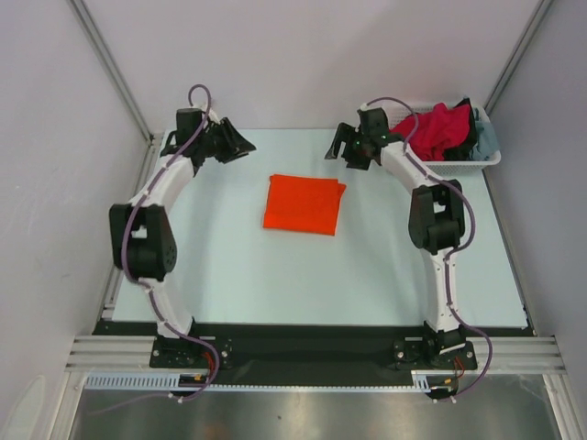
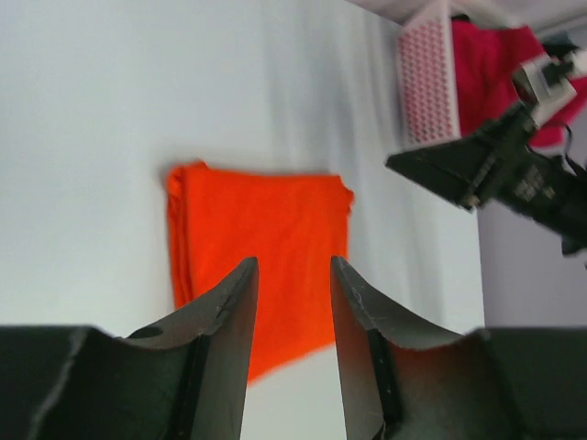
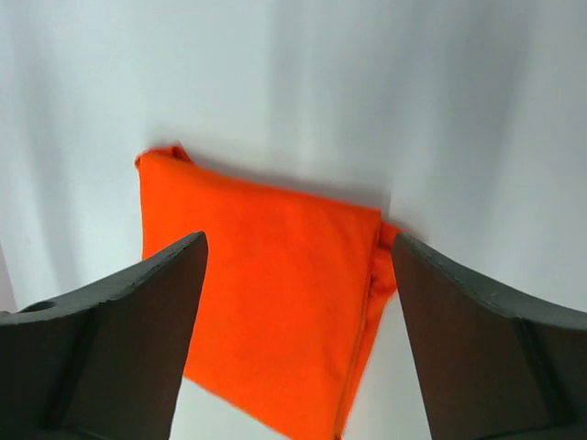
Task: Fold and stack the t-shirts
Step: Neatly place the folded tshirt to the corner
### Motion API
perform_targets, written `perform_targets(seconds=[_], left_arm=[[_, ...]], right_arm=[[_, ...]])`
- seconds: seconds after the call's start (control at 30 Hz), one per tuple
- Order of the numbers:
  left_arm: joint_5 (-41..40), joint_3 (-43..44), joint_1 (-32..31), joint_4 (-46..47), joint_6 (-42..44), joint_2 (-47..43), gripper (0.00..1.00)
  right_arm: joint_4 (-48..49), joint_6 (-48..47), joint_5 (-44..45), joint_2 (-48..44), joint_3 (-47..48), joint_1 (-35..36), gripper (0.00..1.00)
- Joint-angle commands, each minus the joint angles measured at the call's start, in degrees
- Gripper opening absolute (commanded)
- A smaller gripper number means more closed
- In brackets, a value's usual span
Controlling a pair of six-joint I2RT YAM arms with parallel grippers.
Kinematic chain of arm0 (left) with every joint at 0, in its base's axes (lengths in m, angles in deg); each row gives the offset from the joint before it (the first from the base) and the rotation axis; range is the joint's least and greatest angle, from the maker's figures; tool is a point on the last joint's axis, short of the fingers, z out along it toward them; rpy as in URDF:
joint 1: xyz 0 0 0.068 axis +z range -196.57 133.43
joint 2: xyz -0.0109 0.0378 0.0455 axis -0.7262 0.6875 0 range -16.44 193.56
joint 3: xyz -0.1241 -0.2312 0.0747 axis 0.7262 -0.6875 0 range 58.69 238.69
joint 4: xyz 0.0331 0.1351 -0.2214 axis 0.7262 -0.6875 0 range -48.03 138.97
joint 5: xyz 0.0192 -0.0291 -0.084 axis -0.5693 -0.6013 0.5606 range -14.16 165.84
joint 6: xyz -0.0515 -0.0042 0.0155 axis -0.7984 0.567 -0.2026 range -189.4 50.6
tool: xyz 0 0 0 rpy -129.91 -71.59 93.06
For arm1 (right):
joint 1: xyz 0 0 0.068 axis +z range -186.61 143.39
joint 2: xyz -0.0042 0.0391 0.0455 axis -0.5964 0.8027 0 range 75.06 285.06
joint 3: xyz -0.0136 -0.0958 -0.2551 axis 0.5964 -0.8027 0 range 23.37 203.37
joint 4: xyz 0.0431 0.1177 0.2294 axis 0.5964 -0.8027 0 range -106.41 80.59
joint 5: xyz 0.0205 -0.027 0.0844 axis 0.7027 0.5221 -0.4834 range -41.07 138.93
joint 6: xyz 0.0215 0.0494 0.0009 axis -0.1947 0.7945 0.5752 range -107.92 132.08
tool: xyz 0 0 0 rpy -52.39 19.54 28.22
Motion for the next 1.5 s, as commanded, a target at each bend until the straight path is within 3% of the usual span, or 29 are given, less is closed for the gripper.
perform_targets(seconds=[0.0,0.2,0.37,0.7,1.0,1.23,1.33,1.43,1.47], left_arm=[[0.71,-12.34,-1.70,0.46,1.55,-12.25,0.43],[0.98,-29.49,-4.51,0.99,0.85,-28.67,0.43],[1.42,-38.99,-5.48,0.47,-0.64,-37.13,0.43],[-0.07,-41.46,-5.31,-4.38,0.68,-45.40,0.44],[-0.60,-43.31,-5.39,-5.51,0.23,-49.18,0.45],[0.36,-43.92,-5.30,-5.43,-0.21,-49.19,0.45],[0.63,-44.27,-5.30,-5.43,-0.56,-49.53,0.45],[0.54,-44.97,-5.30,-5.95,-0.56,-50.59,0.45],[0.28,-45.15,-5.30,-6.30,-0.73,-51.46,0.45]], right_arm=[[-11.01,-6.10,2.18,-6.71,-2.59,0.58,0.88],[-12.51,-4.25,-0.64,-6.90,-5.77,1.11,0.96],[-11.47,-4.25,-0.37,-4.96,-5.51,1.11,0.94],[-12.51,-4.08,-1.60,1.28,-0.94,2.16,0.85],[-10.49,-3.03,-1.34,1.90,-1.38,3.13,0.82],[-5.15,0.66,-5.98,3.22,-2.96,2.08,0.83],[-1.02,3.12,-9.06,3.39,-4.98,1.11,0.77],[5.12,5.23,-11.08,2.08,-9.19,0.23,0.61],[6.02,5.41,-11.44,1.64,-10.07,0.14,0.47]])
